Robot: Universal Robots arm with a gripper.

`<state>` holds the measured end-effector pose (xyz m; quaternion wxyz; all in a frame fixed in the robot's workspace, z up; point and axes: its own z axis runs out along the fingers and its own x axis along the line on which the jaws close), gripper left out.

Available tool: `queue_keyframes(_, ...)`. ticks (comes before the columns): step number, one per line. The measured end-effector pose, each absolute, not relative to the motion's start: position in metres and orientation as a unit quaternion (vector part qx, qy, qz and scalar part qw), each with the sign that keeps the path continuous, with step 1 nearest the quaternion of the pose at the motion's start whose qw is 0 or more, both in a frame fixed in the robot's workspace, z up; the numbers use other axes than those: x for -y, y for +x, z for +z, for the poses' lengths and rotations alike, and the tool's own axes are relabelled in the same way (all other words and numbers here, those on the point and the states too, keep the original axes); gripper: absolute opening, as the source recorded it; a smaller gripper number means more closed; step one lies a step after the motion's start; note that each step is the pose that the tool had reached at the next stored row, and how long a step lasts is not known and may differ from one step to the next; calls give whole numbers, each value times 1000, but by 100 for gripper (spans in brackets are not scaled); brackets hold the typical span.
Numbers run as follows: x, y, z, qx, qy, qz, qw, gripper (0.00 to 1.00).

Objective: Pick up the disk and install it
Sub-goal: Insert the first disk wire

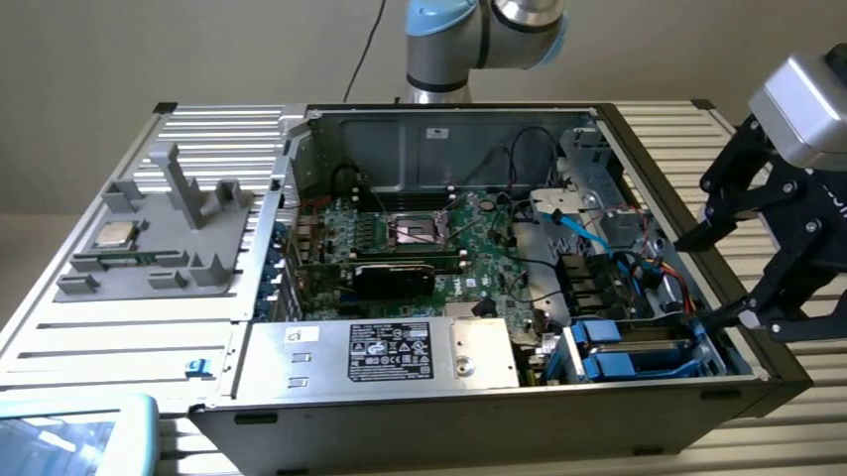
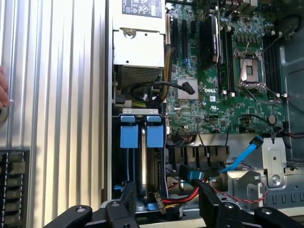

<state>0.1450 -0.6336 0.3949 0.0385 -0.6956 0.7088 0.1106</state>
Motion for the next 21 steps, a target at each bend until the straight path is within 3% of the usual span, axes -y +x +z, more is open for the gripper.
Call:
queue_keyframes(10,636,149,380,-692,-712,114,38,64)
queue_keyframes(13,638,151,376,-689,-715,115,39,62)
queue_keyframes(14,639,151,374,-688,-715,116,39,54)
queue_keyframes(21,642,152,368,-679,-722,125,48,54)
